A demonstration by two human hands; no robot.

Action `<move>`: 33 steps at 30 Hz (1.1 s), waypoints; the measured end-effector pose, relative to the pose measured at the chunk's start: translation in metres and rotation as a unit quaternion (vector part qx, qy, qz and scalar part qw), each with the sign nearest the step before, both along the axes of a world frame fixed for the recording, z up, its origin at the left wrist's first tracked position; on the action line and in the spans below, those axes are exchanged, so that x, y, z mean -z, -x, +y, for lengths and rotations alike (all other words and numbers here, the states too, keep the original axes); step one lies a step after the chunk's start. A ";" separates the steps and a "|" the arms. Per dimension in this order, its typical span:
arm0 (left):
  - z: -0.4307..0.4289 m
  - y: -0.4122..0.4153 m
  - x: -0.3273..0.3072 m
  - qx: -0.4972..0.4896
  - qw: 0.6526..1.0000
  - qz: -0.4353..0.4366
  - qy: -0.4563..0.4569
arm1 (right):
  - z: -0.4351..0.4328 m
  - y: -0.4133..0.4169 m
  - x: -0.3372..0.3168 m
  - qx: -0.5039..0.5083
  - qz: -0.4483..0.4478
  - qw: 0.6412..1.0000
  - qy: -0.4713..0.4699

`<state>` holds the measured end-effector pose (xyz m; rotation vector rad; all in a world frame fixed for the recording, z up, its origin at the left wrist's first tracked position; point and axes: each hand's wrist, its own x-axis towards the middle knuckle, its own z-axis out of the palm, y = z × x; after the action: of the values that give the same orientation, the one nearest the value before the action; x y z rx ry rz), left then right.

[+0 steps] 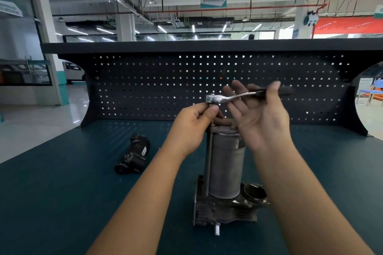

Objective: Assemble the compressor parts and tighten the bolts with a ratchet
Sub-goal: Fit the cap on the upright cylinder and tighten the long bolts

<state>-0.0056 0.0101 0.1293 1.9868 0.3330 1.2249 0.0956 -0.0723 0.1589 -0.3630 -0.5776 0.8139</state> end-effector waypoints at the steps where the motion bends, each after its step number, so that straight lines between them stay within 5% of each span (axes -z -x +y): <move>1: 0.000 0.000 0.000 0.000 1.000 0.002 -0.005 | 0.002 -0.007 -0.004 -0.054 0.048 0.997 0.019; 4: 0.001 0.000 0.001 -0.004 1.000 0.000 -0.002 | 0.003 -0.008 -0.006 -0.040 0.013 0.999 0.025; 7: -0.002 0.000 -0.001 0.005 1.000 -0.006 0.020 | -0.005 0.013 0.005 0.162 -0.161 0.972 -0.050; 8: -0.003 0.000 0.000 0.003 1.000 -0.007 0.019 | -0.008 0.021 0.011 0.257 -0.256 0.928 -0.083; 11: -0.003 0.004 0.002 -0.015 0.999 -0.018 0.023 | -0.006 0.038 0.024 0.471 -0.541 0.684 -0.131; 13: -0.003 0.005 0.005 -0.056 0.998 -0.010 -0.013 | -0.005 0.046 0.024 0.513 -0.582 0.621 -0.110; 15: -0.002 0.002 0.002 -0.086 0.994 0.006 -0.071 | -0.007 0.044 0.020 0.489 -0.545 0.674 -0.094; 17: -0.003 0.001 -0.001 -0.064 0.997 0.021 -0.049 | -0.011 0.038 0.016 0.370 -0.460 0.802 -0.095; 20: 0.001 0.001 0.001 0.018 1.000 -0.006 0.008 | -0.010 0.022 0.010 0.182 -0.219 0.955 -0.090; 22: 0.002 0.000 0.002 0.018 1.000 -0.012 0.005 | -0.006 0.008 0.006 0.060 -0.044 0.995 -0.062; 25: 0.002 -0.002 0.003 0.003 1.000 -0.016 -0.007 | -0.004 -0.002 0.005 -0.030 0.086 0.995 -0.043; 29: 0.000 0.000 0.002 0.035 0.999 -0.035 0.022 | -0.008 0.017 0.014 0.150 -0.128 0.977 -0.087; 31: -0.003 -0.001 0.002 0.020 0.999 -0.033 0.013 | -0.012 0.029 0.017 0.295 -0.323 0.893 -0.108; 33: -0.001 -0.002 0.005 -0.045 0.998 -0.029 -0.031 | -0.010 0.035 0.020 0.433 -0.515 0.731 -0.112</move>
<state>-0.0041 0.0087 0.1240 2.0041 0.3635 1.3617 0.0609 -0.0819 0.1386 -0.7846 -1.3815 -0.4710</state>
